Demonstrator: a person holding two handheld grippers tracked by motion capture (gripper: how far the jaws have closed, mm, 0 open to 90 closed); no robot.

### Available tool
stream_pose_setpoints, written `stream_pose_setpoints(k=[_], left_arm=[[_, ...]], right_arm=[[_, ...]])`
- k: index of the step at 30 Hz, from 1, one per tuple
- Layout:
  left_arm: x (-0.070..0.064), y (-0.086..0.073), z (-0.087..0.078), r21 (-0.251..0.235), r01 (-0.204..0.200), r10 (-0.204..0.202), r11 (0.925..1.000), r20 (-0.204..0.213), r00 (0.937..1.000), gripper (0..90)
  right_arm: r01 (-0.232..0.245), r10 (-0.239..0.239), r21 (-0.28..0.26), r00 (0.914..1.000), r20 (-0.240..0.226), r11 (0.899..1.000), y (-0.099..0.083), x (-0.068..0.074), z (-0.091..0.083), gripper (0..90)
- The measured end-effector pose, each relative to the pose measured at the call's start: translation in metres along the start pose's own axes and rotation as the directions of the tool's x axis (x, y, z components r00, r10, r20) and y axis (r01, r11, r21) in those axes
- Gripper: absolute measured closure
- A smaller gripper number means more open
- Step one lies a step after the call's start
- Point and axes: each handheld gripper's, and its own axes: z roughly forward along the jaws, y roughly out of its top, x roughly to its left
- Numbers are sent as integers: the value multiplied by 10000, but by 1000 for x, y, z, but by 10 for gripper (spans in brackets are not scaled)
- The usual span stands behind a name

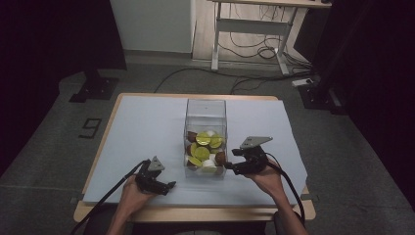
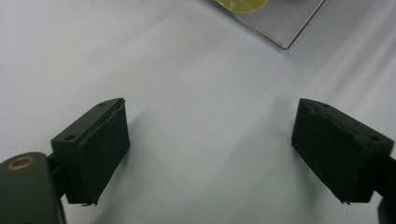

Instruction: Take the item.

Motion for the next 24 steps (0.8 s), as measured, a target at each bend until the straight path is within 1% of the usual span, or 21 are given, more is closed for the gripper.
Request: stream_pose_setpoints(k=[1,3,6,7,10,11,13,14,17,19,20,22,24], left_arm=[[0,-1,1,-102,15,-15,9999,-26,10000,89],[1,-2,2,-103,52,-52,9999,-17,10000,59],[1,-2,2,-104,35,-35,9999,-46,10000,57],[1,-2,2,-108,43,-43,9999,-45,10000,57],[1,-2,2,-113,42,-43,9999,-38,10000,57],[1,-2,2,-110,44,-44,9999,-33,10000,57],[1,-2,2,-110,49,-49,9999,-27,10000,56],[1,-2,2,-113,54,-55,9999,-29,10000,56],[1,-2,2,-120,47,-48,9999,-38,10000,56],[1,-2,2,-111,50,-50,9999,-48,10000,56],[1,-2,2,-104,43,-44,9999,-45,10000,56],[1,-2,2,-128,71,-72,9999,-52,10000,56],[1,-2,2,-134,82,-83,9999,-44,10000,57]], right_arm=[[12,-12,16,10000,-38,10000,2,0,1,346],[37,-37,50,9999,-128,10000,6,-1,4,344],[132,-129,126,9997,-203,9998,12,-1,8,333],[191,-186,133,9993,-326,9997,16,-2,11,333],[193,-184,197,9989,-439,9996,20,-2,14,335],[202,-190,232,9985,-507,9995,23,-2,16,336],[159,-136,262,9963,-848,9995,28,-2,24,348],[159,-136,262,9963,-848,9995,28,-2,24,348],[136,-96,457,9961,-876,9989,31,-3,31,348],[213,-166,540,9962,-859,9983,34,-3,35,350],[270,-221,556,9959,-874,9981,35,-3,38,354],[244,-186,631,9957,-904,9977,38,-3,43,374],[284,-224,707,9962,-842,9971,40,-3,47,382]])
